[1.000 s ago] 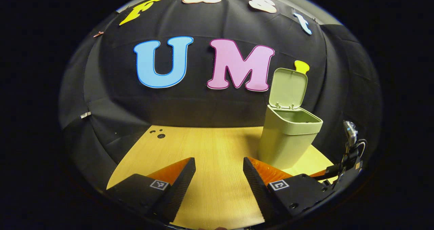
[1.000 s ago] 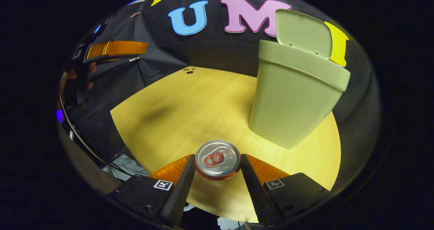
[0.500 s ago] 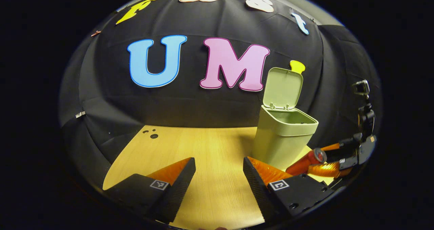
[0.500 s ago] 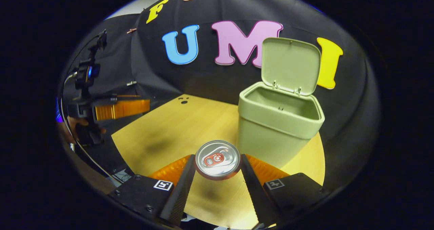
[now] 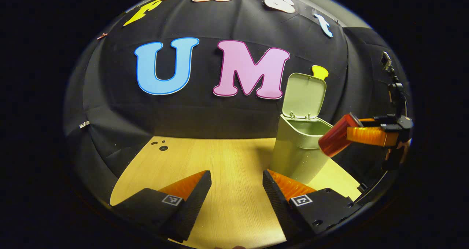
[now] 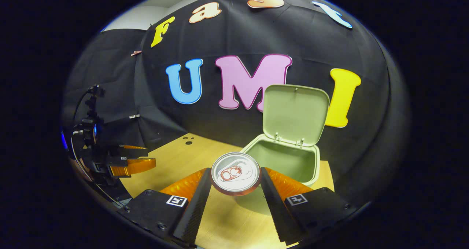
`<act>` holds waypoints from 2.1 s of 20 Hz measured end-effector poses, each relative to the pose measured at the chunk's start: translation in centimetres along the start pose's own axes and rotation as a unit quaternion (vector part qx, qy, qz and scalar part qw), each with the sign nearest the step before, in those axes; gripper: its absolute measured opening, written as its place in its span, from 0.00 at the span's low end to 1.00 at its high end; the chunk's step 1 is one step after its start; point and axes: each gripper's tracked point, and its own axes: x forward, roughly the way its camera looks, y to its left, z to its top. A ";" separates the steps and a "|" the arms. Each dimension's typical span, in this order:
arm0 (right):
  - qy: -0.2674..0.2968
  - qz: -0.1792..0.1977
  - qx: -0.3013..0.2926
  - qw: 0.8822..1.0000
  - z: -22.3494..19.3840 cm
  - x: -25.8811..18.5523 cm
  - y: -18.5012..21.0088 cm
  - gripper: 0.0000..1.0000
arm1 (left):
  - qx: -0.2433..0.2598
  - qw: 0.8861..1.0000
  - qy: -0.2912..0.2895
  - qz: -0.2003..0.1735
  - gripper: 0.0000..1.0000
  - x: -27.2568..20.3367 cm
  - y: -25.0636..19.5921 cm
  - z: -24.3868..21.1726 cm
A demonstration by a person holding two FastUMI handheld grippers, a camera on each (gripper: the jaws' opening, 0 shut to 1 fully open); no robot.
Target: Press the lid of the desktop garbage bin to open it, pick up the crumpled paper on the desktop and throw it into the bin, then pick up the pop can on the desktop and drop it into the bin, and finally close the garbage bin lid.
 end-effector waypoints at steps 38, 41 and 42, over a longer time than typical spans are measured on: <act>0.134 -0.107 0.019 0.985 -5.9 6.1 -13.2 0.84 | -0.025 0.999 -0.022 0.007 0.92 3.5 -0.9 1.4; 0.134 -0.108 0.018 0.985 -5.8 6.1 -13.3 0.84 | -0.026 0.999 -0.022 0.007 0.92 3.5 -1.0 1.4; 0.134 -0.108 0.019 0.985 -5.9 6.1 -13.3 0.84 | -0.025 0.999 -0.021 0.006 0.92 3.5 -1.0 1.3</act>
